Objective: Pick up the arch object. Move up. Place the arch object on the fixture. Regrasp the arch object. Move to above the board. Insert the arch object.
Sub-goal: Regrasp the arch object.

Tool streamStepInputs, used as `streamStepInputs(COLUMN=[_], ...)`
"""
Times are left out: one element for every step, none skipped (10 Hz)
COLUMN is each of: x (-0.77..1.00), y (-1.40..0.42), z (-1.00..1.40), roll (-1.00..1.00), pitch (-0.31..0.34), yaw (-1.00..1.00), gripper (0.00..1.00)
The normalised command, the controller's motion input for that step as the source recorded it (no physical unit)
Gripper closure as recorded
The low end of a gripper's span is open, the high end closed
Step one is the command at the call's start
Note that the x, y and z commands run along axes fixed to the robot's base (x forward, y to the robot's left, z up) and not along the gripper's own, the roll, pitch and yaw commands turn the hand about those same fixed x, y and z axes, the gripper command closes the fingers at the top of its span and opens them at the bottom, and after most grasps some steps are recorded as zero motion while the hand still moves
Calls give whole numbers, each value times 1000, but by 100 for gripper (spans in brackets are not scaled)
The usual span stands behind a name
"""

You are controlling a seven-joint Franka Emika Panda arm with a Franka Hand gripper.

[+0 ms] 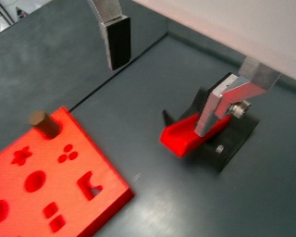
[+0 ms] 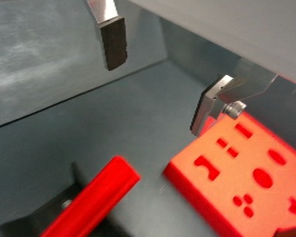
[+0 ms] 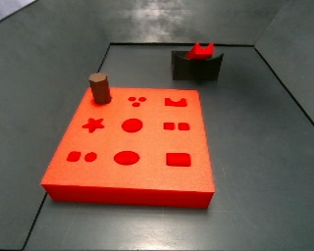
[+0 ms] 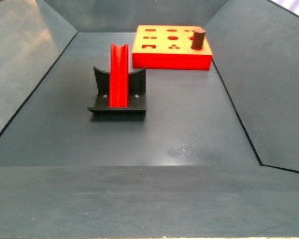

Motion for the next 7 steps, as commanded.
streamStepInputs(x=[-10,-5,-2,-2,-1,12,25], y=[-20,-23,-18,-17,-14,-16,-23], z=[19,12,14,14,12,8,3], roll=[1000,1000,1000,1000,1000,1000,1000], pitch=[15,10,9,12,15,26,32], yaw=[19,20,22,23,24,27,29], gripper=[0,0,0,0,0,0,0])
